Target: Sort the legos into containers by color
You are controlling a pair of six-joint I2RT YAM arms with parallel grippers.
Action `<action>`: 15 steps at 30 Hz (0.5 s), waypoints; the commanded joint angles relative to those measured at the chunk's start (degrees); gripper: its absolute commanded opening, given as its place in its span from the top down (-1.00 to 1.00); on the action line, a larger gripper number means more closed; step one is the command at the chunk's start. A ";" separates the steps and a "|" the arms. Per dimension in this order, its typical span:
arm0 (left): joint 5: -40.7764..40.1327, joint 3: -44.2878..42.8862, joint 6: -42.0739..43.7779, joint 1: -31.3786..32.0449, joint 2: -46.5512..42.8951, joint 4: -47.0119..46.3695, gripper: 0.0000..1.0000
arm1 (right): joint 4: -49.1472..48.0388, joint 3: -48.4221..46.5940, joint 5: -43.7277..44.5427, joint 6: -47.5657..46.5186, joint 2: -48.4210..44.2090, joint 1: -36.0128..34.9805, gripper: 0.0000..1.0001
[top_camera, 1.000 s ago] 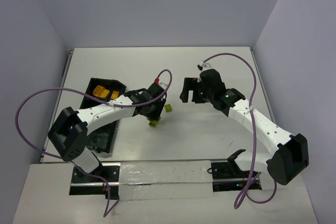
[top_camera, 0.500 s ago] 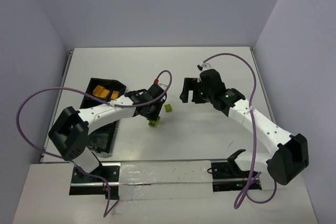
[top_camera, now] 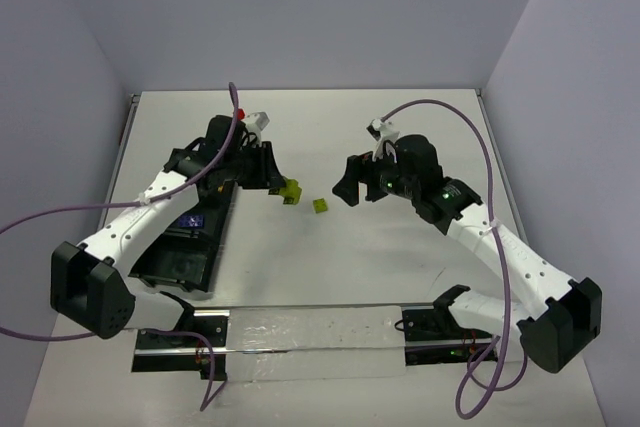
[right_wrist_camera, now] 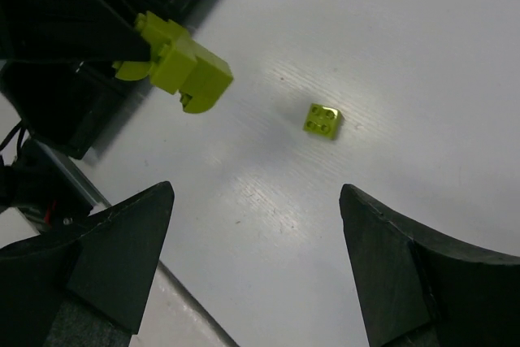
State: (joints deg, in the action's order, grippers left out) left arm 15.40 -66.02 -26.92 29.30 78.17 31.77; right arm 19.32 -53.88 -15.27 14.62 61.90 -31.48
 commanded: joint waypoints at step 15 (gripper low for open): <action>19.27 -3.29 -1.65 -2.10 2.38 -1.67 1.00 | -20.71 3.44 4.50 -25.56 3.91 -14.75 -0.75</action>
State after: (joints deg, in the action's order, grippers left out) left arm 31.63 -66.47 -28.14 27.75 81.28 31.50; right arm 4.99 -46.93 -13.55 -6.98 63.42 -44.10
